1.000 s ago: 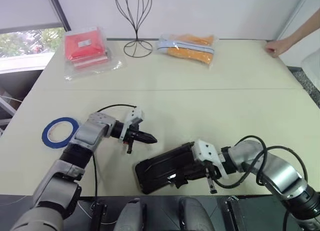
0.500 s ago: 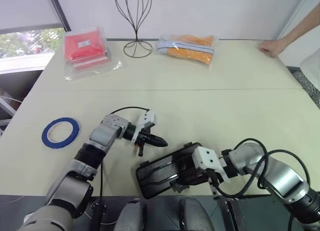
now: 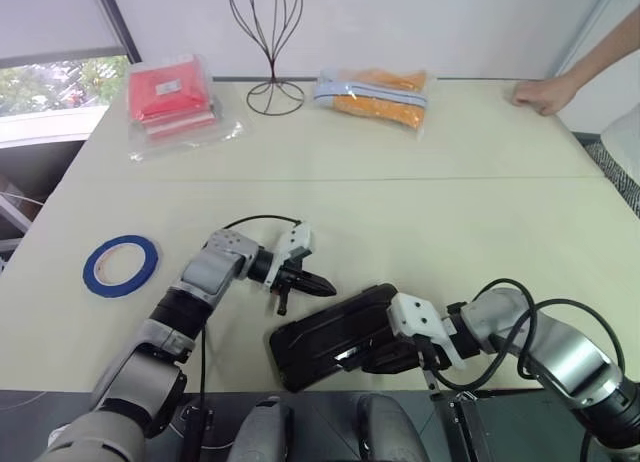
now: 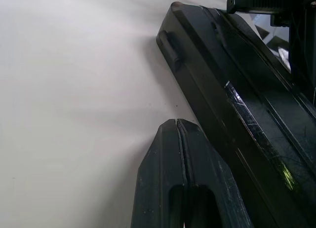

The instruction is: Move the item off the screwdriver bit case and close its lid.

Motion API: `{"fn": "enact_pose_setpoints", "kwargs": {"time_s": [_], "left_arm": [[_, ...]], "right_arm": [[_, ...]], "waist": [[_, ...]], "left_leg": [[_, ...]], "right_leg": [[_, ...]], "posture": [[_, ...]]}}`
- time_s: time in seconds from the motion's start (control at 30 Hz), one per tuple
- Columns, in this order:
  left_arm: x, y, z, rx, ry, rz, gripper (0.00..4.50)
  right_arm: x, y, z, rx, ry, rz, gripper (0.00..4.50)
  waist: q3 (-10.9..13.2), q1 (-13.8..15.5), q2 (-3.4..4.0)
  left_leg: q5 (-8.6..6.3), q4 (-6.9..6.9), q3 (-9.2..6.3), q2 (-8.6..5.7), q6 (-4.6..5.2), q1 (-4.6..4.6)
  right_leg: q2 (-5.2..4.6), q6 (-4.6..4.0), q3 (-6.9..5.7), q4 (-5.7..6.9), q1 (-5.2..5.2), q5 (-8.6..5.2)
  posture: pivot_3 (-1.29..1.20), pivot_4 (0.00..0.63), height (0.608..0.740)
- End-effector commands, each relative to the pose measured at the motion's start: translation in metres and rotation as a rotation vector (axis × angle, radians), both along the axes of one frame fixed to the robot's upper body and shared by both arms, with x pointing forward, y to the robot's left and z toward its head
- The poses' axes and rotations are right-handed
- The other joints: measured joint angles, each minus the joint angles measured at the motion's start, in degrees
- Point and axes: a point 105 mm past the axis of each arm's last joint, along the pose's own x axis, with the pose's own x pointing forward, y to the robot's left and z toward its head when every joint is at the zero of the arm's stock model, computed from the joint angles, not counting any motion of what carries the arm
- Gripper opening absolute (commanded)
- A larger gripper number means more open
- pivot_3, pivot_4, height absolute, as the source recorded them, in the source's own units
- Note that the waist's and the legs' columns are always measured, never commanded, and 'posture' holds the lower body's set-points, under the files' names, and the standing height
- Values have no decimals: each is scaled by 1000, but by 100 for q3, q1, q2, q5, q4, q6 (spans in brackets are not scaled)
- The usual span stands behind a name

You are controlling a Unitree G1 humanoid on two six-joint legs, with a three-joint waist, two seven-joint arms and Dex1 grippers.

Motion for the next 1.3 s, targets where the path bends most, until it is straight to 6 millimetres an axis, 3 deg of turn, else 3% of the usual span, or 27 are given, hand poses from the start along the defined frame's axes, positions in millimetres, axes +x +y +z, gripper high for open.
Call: {"fn": "enact_pose_setpoints", "kwargs": {"time_s": [0.03,0.6,0.93,1.17,1.3], "left_arm": [[-1,-3,5,-18,-16,-17,0],[-13,7,-5,41,2,-84,0],[-5,15,-18,99,-43,-75,0],[-2,25,-28,145,-66,-68,0],[-5,29,-34,163,-65,-77,0]], "right_arm": [[2,1,0,2,-20,3,44],[10,8,-10,-4,-164,-86,44],[34,21,-6,32,-389,-188,44],[65,19,3,52,-540,-293,44],[73,18,6,54,-588,-309,44]], "waist": [[0,0,0],[-2,-19,-2],[-9,-26,-9],[-16,-32,-18],[-19,-43,-20]], "left_leg": [[0,0,0,0,0,0],[0,1,1,2,0,4],[1,3,0,7,-1,11],[2,4,1,8,-2,21],[2,4,1,10,-2,26]], "right_leg": [[0,0,0,0,0,0],[3,0,1,4,1,0],[12,0,3,10,3,0],[16,-1,3,12,13,0],[20,-1,4,15,15,1]], "posture": [[0,150,740],[0,150,740],[0,150,740],[0,150,740],[0,150,740]]}}
